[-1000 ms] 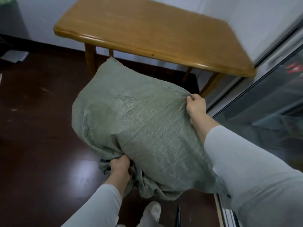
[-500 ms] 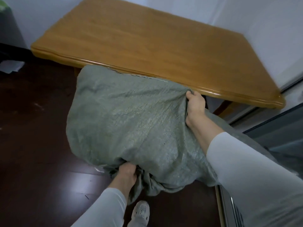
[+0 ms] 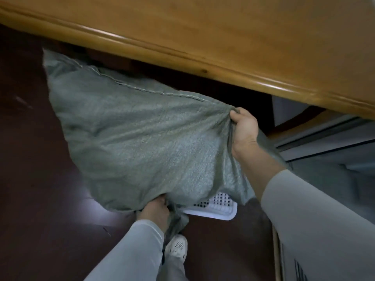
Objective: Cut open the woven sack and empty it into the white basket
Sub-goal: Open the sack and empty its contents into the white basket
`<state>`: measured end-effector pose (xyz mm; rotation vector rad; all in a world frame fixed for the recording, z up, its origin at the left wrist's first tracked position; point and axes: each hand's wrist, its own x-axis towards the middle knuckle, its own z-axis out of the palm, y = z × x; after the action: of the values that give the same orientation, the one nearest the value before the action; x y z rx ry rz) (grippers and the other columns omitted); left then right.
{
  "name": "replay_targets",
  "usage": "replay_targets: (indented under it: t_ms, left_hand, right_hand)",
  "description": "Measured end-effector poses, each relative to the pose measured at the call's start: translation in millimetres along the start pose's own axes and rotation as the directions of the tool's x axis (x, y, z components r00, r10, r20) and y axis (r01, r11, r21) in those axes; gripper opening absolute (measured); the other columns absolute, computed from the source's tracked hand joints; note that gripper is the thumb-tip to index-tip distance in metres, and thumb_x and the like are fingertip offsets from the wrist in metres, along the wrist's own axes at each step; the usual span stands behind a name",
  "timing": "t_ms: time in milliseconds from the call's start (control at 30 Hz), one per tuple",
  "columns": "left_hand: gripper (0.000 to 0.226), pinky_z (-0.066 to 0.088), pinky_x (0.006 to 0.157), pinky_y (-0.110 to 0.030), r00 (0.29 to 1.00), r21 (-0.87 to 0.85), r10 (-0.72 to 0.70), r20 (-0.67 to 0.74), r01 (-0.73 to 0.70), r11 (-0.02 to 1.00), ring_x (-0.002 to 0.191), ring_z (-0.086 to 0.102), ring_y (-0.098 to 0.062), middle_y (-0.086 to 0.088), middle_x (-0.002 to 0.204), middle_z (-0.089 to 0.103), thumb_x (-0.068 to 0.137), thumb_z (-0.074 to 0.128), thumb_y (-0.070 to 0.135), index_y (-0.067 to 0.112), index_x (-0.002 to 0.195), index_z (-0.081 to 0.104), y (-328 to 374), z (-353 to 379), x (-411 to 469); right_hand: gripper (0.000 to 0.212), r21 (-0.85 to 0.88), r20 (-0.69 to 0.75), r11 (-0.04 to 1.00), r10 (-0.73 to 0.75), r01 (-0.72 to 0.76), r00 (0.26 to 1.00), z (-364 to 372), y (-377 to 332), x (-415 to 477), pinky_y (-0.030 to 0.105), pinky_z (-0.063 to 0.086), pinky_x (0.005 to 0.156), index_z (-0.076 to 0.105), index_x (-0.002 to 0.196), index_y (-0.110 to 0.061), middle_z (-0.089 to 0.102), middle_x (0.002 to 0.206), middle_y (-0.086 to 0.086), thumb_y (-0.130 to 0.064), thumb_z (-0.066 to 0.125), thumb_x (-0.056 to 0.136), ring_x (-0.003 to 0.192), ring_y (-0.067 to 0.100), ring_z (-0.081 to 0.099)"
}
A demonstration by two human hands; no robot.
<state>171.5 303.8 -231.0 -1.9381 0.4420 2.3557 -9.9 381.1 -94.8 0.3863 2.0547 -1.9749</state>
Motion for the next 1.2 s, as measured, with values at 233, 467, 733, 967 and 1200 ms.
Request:
replay_targets:
  t_ms: [233, 467, 733, 967, 1200]
  left_hand:
    - [0.048, 0.036, 0.106, -0.054, 0.998, -0.367, -0.061, -0.009, 0.053, 0.929, 0.124, 0.049, -0.032, -0.009, 0.132, 0.055, 0.093, 0.031, 0.041, 0.020, 0.131, 0.052, 16.4, -25.5, 25.3]
    - [0.116, 0.023, 0.101, -0.074, 0.988, -0.362, -0.147, -0.042, 0.122, 0.924, 0.141, 0.022, -0.043, -0.010, 0.156, 0.021, 0.049, 0.039, 0.093, 0.036, 0.148, 0.017, 16.3, -32.1, 34.2]
    - [0.092, 0.036, 0.096, -0.069, 0.974, -0.411, 0.061, 0.218, 0.035, 0.911, 0.128, 0.039, -0.045, -0.013, 0.140, 0.041, 0.066, 0.048, 0.078, 0.027, 0.142, 0.035, 25.1, -7.1, 62.3]
    - [0.055, 0.043, 0.088, -0.043, 0.993, 0.000, -0.079, -0.087, 0.079, 0.997, 0.094, 0.053, -0.030, -0.016, 0.122, 0.051, 0.081, 0.039, 0.068, 0.025, 0.110, 0.057, 5.3, -35.9, 47.0]
    - [0.095, 0.020, 0.110, -0.060, 0.979, -0.122, 0.075, -0.188, -0.099, 0.988, 0.141, 0.027, -0.030, -0.006, 0.154, 0.028, 0.068, 0.026, 0.087, 0.033, 0.146, 0.026, 30.4, -71.7, 27.3]
  right_hand:
    - [0.020, 0.082, -0.046, 0.980, 0.183, -0.179, 0.982, -2.8, 61.7, -6.9, 0.032, 0.041, 0.075, 0.057, 0.096, 0.017, 0.048, 0.069, 0.006, 0.007, 0.042, 0.088, 0.069, 0.020, 0.047]
    - [0.045, 0.140, -0.042, 0.935, 0.334, -0.326, 0.942, -11.8, 89.4, -17.0, 0.030, 0.035, 0.063, 0.050, 0.039, -0.020, 0.046, 0.054, -0.004, 0.001, 0.041, 0.078, 0.059, 0.014, 0.040]
    - [0.026, 0.369, 0.180, 0.889, 0.217, -0.271, 0.959, -15.0, 74.1, -19.2, 0.027, 0.030, 0.055, 0.035, 0.032, -0.016, 0.036, 0.040, -0.002, -0.006, 0.038, 0.056, 0.046, 0.013, 0.033]
    - [0.015, -0.304, 0.130, 0.878, 0.422, -0.369, 0.897, -11.4, 143.6, -45.1, 0.023, 0.032, 0.048, 0.041, 0.042, -0.011, 0.039, 0.033, -0.007, -0.015, 0.046, 0.055, 0.042, 0.010, 0.038]
    - [0.040, -0.733, 0.368, 0.677, 0.473, -0.063, 0.801, -26.7, 157.9, -75.8, 0.031, 0.024, 0.054, 0.034, 0.035, -0.020, 0.030, 0.037, -0.010, -0.030, 0.048, 0.070, 0.044, 0.012, 0.030]
